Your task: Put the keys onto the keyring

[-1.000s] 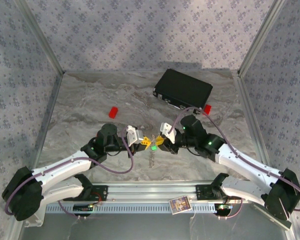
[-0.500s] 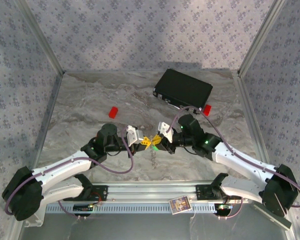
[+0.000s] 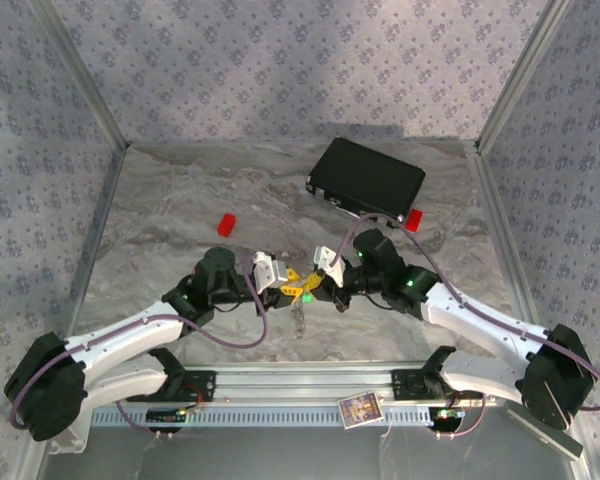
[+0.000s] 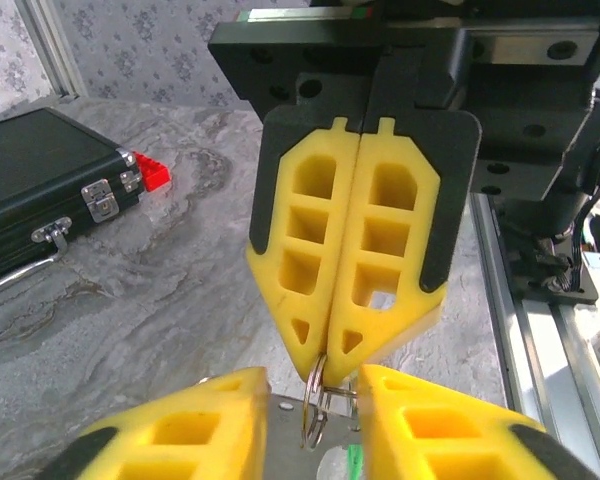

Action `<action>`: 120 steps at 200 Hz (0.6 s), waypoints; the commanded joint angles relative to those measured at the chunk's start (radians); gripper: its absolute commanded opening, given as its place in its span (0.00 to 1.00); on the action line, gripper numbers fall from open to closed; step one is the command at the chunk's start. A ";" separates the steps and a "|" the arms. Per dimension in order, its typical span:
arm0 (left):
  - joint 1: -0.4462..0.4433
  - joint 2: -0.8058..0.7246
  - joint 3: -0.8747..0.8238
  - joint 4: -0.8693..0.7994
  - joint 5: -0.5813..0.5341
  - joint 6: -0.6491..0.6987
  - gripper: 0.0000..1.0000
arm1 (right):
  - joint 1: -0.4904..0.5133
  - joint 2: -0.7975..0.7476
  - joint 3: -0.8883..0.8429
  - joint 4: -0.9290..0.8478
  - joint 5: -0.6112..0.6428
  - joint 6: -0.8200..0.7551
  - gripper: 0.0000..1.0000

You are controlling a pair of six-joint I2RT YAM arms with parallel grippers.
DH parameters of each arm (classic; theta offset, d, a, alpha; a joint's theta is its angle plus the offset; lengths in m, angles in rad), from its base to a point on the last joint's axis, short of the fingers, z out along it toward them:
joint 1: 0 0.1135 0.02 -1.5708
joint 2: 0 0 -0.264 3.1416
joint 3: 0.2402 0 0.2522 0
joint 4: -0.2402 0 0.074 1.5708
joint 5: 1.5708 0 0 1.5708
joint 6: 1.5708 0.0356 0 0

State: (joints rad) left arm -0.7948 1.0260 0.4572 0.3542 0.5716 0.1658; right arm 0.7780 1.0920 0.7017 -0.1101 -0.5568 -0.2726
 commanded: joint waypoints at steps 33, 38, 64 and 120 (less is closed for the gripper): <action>-0.007 -0.074 0.065 -0.215 -0.053 0.108 0.33 | 0.015 0.020 0.123 -0.203 0.040 -0.133 0.00; -0.007 -0.076 0.068 -0.228 -0.053 0.112 0.33 | 0.017 0.024 0.132 -0.220 0.043 -0.141 0.00; -0.007 -0.075 0.072 -0.230 -0.045 0.112 0.31 | 0.034 0.050 0.195 -0.304 0.063 -0.192 0.00; -0.007 -0.053 0.074 -0.181 -0.002 0.089 0.24 | 0.065 0.093 0.277 -0.375 0.081 -0.246 0.00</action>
State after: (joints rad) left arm -0.7948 0.9653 0.4969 0.1551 0.5323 0.2504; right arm 0.8299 1.1687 0.9222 -0.4297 -0.4847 -0.4709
